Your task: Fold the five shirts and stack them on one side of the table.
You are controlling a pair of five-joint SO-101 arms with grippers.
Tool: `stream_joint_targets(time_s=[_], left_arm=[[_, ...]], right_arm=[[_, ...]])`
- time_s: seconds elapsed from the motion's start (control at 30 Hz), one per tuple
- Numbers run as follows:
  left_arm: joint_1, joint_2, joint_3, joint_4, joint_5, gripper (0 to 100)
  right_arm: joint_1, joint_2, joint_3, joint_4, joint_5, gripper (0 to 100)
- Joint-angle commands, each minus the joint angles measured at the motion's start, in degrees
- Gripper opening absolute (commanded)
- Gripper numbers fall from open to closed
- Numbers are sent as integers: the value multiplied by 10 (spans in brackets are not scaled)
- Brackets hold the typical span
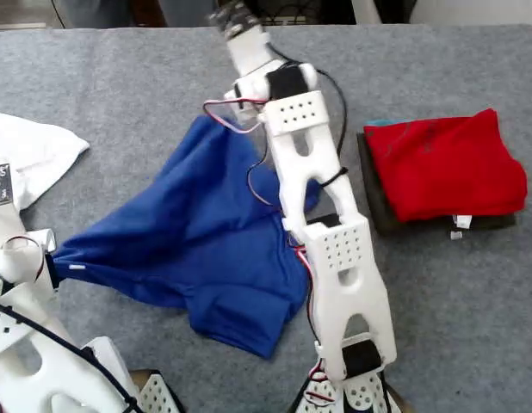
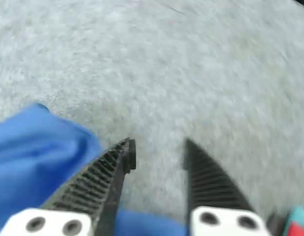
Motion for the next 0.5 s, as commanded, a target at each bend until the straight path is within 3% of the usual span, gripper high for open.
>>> stream_joint_targets(time_s=[0.0,0.07,0.33,0.47], left_arm=[[5,-9,-1,-8,-4,30],[5,-9,-1,-8,-4,30],[4,-9,-1,-7,-4,30],[5,-9,-1,-7,-4,30]], right_arm=[[12,18,-167,105,-2,211],[18,29,-210,142,8,196],[101,-36,-135,145,52,68],[102,-159,-12,146,52,56]])
